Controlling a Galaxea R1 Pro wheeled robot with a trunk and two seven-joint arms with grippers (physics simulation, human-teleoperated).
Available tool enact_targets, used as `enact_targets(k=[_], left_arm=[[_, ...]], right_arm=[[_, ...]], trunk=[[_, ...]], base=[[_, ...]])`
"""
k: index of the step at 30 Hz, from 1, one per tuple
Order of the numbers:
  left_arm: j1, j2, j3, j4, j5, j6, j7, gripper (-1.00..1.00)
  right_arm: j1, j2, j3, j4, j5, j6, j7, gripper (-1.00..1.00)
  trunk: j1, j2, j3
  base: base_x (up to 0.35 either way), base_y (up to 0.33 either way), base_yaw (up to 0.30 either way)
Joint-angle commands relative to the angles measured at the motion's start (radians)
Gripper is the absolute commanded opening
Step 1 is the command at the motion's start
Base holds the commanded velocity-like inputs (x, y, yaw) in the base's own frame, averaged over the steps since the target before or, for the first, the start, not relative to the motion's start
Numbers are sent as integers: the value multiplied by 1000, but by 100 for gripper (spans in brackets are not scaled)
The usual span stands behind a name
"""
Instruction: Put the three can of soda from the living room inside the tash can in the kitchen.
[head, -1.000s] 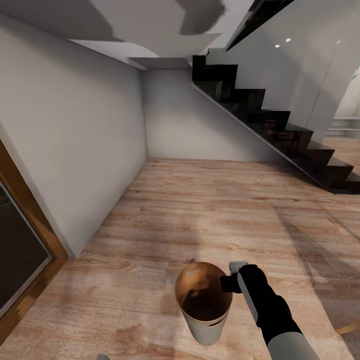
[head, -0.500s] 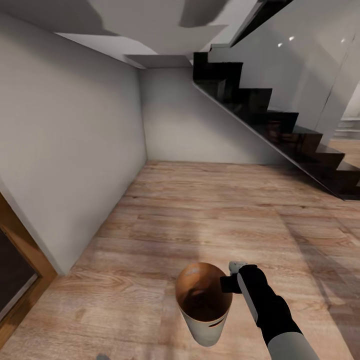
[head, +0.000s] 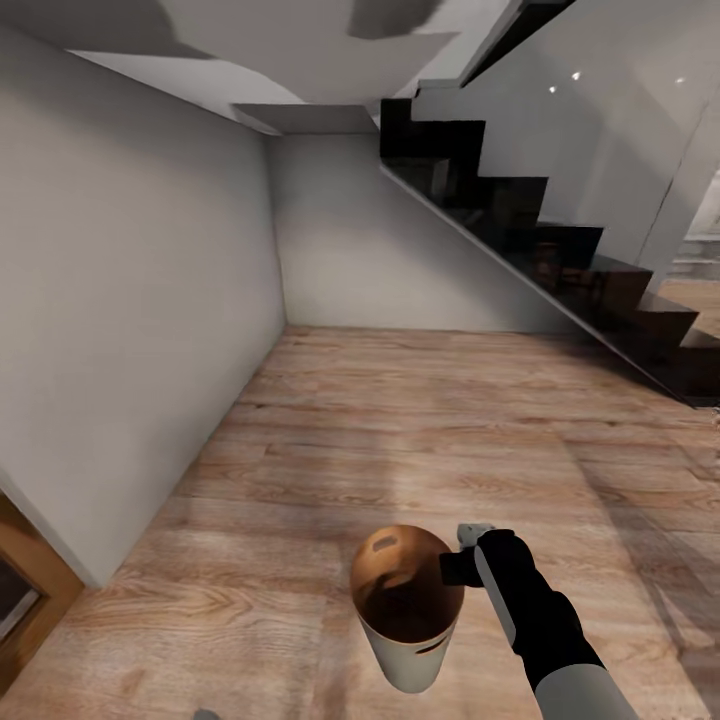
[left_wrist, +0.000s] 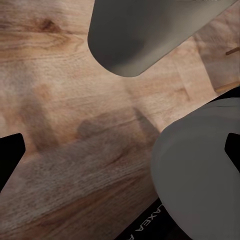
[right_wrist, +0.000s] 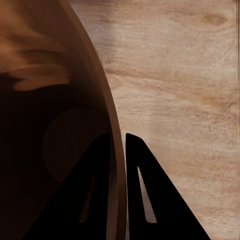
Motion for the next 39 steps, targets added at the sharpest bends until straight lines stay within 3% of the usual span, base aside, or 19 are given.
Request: enact_targets(k=[1, 16, 29, 39], left_arm=[[0, 0, 0, 0, 0, 0, 0, 100], [0, 0, 0, 0, 0, 0, 0, 100], [0, 0, 0, 0, 0, 0, 0, 100], [0, 0, 0, 0, 0, 0, 0, 100]], right_arm=[[0, 0, 0, 0, -15, 0, 5, -100], [0, 0, 0, 0, -13, -1, 4, -100], [0, 0, 1, 0, -15, -1, 5, -100], [0, 0, 0, 0, -17, 0, 5, -100]], trunk=[[0, 0, 0], [0, 0, 0], [0, 0, 0], [0, 0, 0]], base=[[62, 0, -200], [34, 0, -44], [319, 0, -3], [346, 0, -200]])
